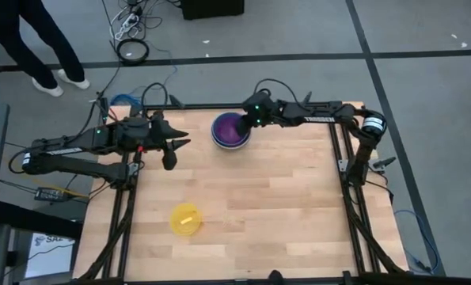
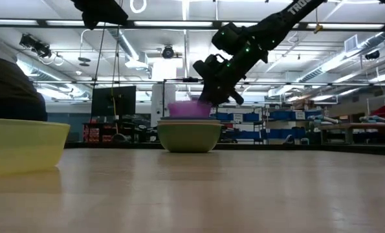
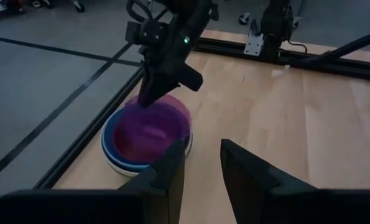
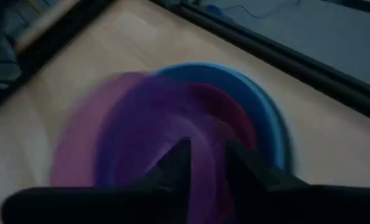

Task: Nest bowls inside each other
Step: Stack the violet bowl on top of the red bowl

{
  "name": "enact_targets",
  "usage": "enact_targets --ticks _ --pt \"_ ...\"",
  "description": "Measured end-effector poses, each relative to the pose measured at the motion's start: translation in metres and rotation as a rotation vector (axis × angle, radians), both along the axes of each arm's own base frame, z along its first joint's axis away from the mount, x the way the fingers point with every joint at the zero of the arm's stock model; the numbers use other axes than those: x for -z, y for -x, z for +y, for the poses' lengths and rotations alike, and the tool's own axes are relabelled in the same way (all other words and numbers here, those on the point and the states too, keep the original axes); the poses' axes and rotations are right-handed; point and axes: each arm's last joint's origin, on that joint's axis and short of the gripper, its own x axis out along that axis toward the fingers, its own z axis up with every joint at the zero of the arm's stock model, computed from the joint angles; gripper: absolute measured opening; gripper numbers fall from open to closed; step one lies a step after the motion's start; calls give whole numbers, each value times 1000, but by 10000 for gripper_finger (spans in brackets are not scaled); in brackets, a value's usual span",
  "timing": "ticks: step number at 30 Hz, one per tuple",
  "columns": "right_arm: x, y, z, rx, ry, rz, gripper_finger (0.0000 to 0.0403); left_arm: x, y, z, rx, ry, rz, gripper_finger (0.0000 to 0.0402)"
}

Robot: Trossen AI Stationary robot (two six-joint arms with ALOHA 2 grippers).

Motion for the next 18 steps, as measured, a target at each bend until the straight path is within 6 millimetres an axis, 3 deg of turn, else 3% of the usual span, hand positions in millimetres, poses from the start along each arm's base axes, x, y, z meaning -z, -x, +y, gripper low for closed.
enact_targets --ticks 6,11,15,18 --pt "-17 -1 -4 17 42 61 145 0 0 0 -1 1 -1 113" --pt "-37 -9 -3 -7 92 28 155 1 0 0 -1 2 7 113" --pt "-47 -19 13 -43 111 -6 151 1 1 0 -2 3 15 113" --pt "-41 -25 32 -49 131 51 148 1 1 0 -2 3 15 113"
